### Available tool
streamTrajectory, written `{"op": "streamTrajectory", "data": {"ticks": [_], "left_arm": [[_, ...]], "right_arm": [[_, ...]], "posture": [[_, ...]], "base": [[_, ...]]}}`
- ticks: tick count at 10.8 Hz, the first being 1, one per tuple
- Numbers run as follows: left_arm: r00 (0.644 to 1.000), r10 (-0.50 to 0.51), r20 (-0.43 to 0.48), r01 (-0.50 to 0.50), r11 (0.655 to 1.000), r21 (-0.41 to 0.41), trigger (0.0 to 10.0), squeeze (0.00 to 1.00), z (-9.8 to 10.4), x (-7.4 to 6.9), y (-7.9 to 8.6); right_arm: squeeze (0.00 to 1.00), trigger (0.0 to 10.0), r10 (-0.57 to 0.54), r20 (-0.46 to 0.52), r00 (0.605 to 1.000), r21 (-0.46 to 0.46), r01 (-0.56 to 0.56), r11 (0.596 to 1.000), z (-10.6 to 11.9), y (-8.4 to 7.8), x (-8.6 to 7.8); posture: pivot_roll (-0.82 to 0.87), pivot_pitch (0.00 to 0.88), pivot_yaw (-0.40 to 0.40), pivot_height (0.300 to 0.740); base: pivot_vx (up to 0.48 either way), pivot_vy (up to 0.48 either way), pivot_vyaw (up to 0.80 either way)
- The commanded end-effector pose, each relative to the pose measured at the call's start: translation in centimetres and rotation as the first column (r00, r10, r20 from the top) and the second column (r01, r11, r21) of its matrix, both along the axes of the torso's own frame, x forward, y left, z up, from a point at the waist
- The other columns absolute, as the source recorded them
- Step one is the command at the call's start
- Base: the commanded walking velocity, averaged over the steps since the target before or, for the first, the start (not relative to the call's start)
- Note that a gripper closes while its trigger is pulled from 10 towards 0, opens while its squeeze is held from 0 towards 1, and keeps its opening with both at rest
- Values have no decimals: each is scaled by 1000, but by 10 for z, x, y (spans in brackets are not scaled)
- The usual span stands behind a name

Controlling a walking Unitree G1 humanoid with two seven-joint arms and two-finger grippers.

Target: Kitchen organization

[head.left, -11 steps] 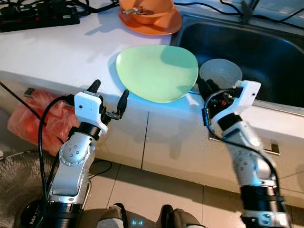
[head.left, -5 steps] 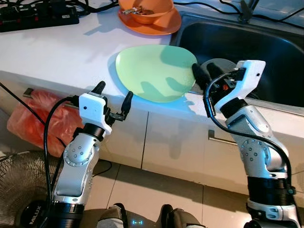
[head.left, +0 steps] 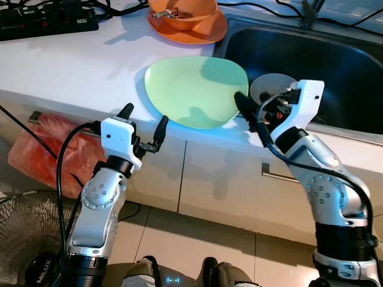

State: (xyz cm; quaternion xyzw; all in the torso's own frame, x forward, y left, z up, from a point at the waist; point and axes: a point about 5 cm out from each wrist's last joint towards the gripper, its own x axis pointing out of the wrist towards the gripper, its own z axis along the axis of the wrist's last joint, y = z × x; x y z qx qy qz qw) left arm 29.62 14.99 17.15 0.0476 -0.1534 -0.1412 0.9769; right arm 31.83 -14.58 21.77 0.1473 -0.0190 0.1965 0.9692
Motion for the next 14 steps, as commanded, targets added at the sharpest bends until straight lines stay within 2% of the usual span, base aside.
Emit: {"op": "streamTrajectory", "data": {"ticks": [1, 5, 6, 7, 9, 12, 14], "left_arm": [[1000, -11, -24, 11, 1000, 3, 10000, 0, -4, 0, -3], [999, -15, -29, 15, 1000, -1, 10000, 0, -5, 1, -4], [999, -18, -35, 18, 1000, -4, 10000, 0, -6, 1, -4], [999, -22, -38, 22, 1000, -5, 10000, 0, -6, 1, -5], [999, -24, -39, 24, 1000, -8, 10000, 0, -6, 2, -6], [999, -22, -43, 22, 1000, -13, 10000, 0, -6, 2, -6], [999, -21, -45, 20, 1000, -15, 10000, 0, -7, 1, -6]], "right_arm": [[1000, 10000, -18, -15, 1000, 8, 18, 1000, 0, -5, -4], [1000, 10000, -15, -19, 1000, 72, 16, 997, 12, -6, -6], [1000, 10000, -23, -57, 998, 97, 28, 995, 11, -7, -6], [0, 10000, -35, -103, 994, 124, 47, 991, 9, -8, -6], [0, 10000, -45, -212, 976, 202, 89, 975, 0, -9, -3], [0, 10000, 13, -256, 967, 304, 68, 950, 5, -3, -2], [0, 10000, 47, -272, 961, 339, 50, 940, 7, 0, -3]], "posture": [[91, 208, -80, 740], [87, 208, -80, 740], [83, 208, -80, 740], [82, 208, -81, 740], [83, 206, -83, 740], [84, 205, -86, 740], [86, 206, -87, 740]], "base": [[0, 0, 0], [0, 0, 0], [0, 0, 0], [0, 0, 0], [0, 0, 0], [0, 0, 0], [0, 0, 0]]}}
